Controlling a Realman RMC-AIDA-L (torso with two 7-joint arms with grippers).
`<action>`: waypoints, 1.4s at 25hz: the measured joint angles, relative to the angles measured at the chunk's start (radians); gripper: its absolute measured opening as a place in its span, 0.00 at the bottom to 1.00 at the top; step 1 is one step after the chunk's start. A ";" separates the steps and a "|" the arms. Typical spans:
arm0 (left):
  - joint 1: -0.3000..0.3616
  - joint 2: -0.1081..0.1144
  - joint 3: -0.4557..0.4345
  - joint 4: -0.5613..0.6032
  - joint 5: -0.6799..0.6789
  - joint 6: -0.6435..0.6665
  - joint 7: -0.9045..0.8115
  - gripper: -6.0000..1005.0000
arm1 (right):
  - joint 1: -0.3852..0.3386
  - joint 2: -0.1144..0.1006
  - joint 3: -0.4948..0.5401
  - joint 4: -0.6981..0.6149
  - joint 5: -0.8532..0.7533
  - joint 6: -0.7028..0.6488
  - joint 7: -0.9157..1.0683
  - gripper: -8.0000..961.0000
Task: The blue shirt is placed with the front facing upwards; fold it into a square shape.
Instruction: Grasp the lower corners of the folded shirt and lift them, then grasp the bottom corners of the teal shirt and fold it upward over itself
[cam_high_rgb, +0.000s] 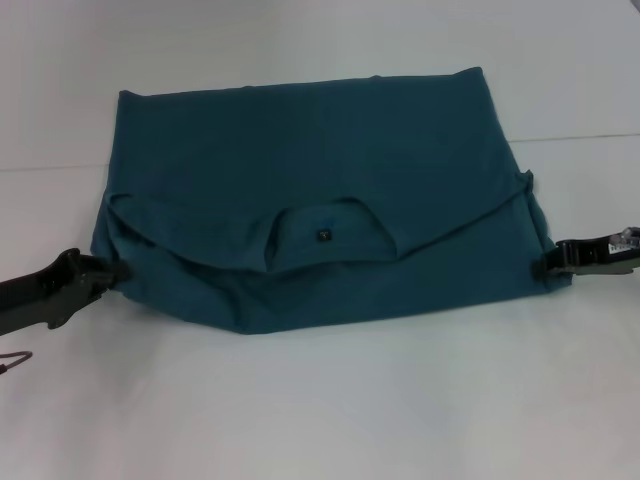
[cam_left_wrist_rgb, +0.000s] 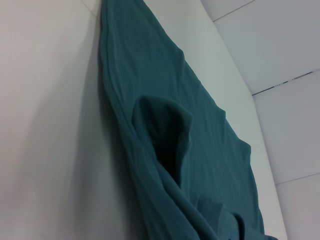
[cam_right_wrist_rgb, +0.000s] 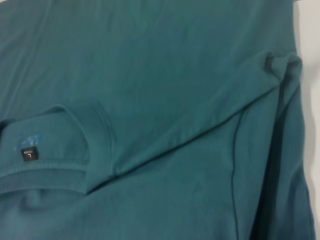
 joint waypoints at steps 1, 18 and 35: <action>0.000 0.000 0.000 0.000 0.000 0.000 0.000 0.03 | -0.002 -0.001 0.002 -0.003 0.000 -0.007 0.000 0.29; 0.035 0.029 0.010 0.112 0.144 0.257 -0.005 0.03 | -0.091 -0.067 0.040 -0.213 -0.001 -0.422 0.027 0.04; 0.160 0.005 -0.001 0.226 0.326 0.679 0.106 0.03 | -0.155 -0.040 0.032 -0.243 -0.031 -0.810 -0.118 0.06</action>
